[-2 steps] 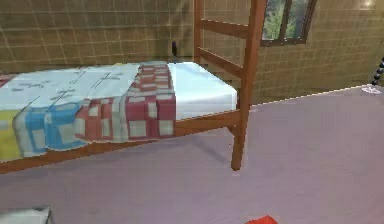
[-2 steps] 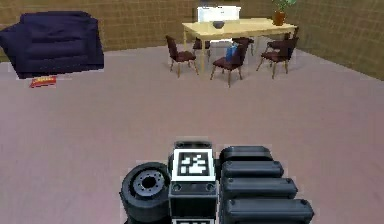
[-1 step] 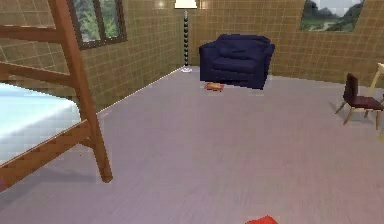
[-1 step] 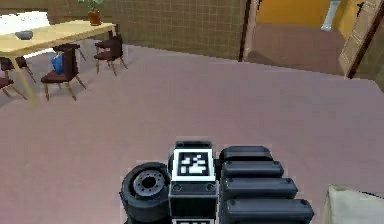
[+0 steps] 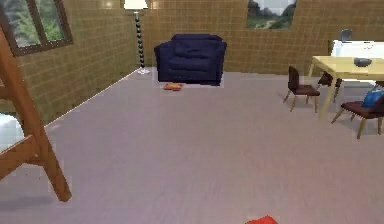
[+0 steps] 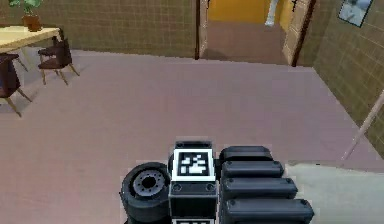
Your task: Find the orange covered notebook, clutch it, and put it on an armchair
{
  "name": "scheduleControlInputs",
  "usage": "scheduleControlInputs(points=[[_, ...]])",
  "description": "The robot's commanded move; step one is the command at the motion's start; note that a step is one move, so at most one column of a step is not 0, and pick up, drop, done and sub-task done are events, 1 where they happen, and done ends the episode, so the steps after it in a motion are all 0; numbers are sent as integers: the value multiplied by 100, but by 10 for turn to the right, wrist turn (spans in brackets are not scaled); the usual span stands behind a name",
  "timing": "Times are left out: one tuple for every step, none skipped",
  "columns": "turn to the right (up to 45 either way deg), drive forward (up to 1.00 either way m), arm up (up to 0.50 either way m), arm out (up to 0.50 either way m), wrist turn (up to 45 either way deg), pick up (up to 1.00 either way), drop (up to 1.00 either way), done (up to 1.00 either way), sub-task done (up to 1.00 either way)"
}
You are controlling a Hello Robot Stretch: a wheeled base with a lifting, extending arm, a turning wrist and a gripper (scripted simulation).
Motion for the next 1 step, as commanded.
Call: scheduleControlInputs(points=[[-450,0,0,0,0,0,0,0,0]])
